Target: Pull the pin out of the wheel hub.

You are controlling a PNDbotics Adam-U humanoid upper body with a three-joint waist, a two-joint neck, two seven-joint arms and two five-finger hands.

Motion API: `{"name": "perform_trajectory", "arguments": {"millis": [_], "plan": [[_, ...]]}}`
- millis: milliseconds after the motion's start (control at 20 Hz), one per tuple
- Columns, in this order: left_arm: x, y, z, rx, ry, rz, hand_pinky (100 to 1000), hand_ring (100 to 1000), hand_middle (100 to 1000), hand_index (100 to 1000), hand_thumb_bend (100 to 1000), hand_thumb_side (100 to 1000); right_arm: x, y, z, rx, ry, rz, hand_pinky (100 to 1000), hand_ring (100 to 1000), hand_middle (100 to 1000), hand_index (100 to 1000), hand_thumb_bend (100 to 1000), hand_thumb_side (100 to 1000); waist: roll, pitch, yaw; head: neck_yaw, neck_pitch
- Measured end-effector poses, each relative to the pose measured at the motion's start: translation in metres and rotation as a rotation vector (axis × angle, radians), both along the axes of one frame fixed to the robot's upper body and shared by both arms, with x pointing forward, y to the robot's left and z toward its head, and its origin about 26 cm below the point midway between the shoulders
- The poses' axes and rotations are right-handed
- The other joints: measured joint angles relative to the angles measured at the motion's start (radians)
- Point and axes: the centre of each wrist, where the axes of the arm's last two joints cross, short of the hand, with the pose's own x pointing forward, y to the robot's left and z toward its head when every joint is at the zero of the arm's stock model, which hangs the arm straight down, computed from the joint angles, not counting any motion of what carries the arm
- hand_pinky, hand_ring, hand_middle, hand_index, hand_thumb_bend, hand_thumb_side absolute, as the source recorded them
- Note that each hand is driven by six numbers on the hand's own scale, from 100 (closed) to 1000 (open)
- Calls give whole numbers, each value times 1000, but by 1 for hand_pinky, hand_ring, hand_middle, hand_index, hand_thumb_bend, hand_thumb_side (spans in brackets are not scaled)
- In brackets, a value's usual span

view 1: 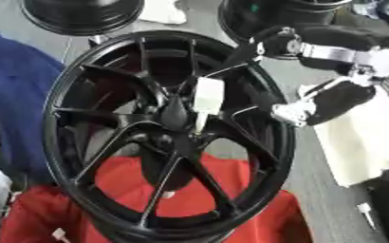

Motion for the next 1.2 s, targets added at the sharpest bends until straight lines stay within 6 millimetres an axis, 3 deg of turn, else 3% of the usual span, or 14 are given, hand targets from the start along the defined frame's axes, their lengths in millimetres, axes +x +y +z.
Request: {"name": "perform_trajectory", "arguments": {"millis": [600,750,1200], "plan": [[0,-1,0,-12,15,-1,631,750,622,686,100,808,0,10,-4,-5,27,-39,921,934,852,933,100,359,-21,-2,7,-10,18],[0,-1,-1,-14,19,-3,632,749,621,685,100,809,0,11,-6,15,47,-55,923,934,842,933,100,449,-22,-2,7,-11,25],[0,-3,-1,-20,27,-7,633,749,619,683,100,813,0,13,-7,70,76,-90,925,936,838,931,100,484,-25,0,22,-19,24]]}}
